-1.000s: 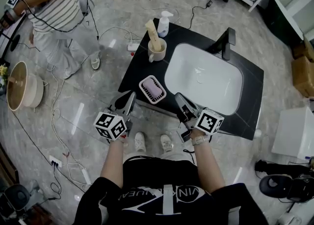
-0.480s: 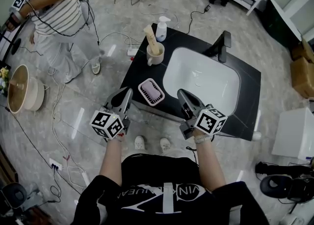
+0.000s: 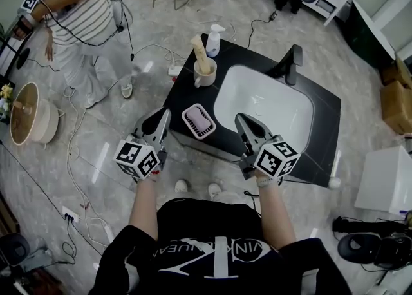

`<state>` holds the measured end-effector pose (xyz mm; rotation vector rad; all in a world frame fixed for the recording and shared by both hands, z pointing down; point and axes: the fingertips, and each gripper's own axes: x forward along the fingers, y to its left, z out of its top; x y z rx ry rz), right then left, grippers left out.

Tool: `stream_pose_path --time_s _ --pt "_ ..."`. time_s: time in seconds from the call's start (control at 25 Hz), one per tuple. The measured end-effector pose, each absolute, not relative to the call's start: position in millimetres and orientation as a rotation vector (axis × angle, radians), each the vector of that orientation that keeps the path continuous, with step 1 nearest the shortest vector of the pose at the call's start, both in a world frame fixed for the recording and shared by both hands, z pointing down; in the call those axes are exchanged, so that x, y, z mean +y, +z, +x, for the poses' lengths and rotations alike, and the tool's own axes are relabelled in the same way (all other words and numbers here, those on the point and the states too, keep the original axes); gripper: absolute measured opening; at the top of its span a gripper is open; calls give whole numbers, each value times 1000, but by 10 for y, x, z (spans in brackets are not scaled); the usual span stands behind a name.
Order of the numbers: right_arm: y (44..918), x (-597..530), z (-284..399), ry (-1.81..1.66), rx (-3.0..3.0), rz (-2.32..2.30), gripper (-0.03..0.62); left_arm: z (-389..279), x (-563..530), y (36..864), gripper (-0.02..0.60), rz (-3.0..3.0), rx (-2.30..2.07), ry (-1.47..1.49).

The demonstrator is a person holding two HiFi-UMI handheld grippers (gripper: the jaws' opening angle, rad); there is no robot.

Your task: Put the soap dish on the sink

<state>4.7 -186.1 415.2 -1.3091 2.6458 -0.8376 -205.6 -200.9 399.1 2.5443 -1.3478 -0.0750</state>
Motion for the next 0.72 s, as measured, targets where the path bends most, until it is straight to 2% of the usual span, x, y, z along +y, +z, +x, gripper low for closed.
stream_pose_path --time_s 0.72 --pt "3921 -1844 197 -546 2681 -1486 26 -2137 -1940 3736 14 2595 -1462 -34"
